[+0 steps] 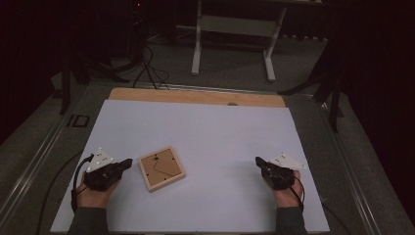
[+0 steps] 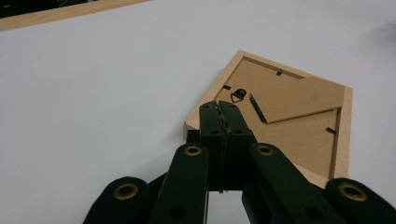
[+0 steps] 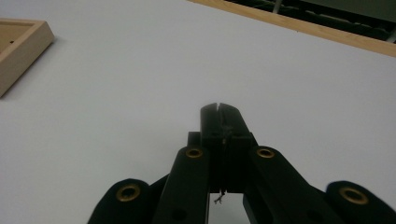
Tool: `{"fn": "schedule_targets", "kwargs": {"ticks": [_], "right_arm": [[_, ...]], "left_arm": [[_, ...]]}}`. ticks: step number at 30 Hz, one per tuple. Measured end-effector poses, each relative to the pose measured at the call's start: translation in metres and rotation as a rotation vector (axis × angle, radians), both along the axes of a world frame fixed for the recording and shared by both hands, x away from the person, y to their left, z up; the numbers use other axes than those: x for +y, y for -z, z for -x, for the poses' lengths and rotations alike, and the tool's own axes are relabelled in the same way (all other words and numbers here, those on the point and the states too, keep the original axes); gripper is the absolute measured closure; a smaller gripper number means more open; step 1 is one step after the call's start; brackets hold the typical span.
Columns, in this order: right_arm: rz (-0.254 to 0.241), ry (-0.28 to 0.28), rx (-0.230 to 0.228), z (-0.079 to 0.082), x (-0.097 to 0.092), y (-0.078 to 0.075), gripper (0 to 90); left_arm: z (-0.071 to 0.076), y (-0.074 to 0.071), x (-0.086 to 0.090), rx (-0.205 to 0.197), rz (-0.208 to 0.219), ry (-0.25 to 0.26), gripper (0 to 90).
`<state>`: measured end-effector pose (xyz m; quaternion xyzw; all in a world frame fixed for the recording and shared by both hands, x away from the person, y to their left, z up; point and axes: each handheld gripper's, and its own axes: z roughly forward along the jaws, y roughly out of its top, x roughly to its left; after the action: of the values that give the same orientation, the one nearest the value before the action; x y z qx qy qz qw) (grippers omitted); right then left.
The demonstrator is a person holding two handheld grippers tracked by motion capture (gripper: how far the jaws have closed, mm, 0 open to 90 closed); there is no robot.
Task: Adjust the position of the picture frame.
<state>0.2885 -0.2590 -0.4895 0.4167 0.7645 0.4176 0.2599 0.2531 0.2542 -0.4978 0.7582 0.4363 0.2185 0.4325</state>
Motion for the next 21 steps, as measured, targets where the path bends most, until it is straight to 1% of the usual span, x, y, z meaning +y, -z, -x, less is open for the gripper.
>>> {"fn": "schedule_targets", "kwargs": {"ticks": [4,5,9,11,18,21], "right_arm": [[0.003,0.004,0.001,0.000,0.000,0.000,89.6],[0.003,0.004,-0.006,0.000,0.001,0.000,89.6],[-0.004,0.002,-0.017,0.001,0.002,-0.002,89.6],[-0.007,-0.003,-0.013,0.000,0.003,-0.002,89.5],[-0.024,-0.016,-0.025,0.000,0.009,-0.004,89.5],[-0.040,-0.030,-0.022,-0.001,0.011,-0.005,89.5]], "left_arm": [[-0.001,0.002,0.001,0.006,0.002,-0.011,89.3],[-0.002,0.003,0.002,0.007,0.004,-0.019,89.3],[-0.003,0.004,0.003,0.009,0.008,-0.023,89.2],[-0.004,0.006,0.003,0.014,0.009,-0.036,89.1],[-0.006,0.010,-0.001,0.022,-0.022,-0.034,89.1],[-0.006,0.012,-0.005,0.024,-0.036,-0.034,89.2]]}}
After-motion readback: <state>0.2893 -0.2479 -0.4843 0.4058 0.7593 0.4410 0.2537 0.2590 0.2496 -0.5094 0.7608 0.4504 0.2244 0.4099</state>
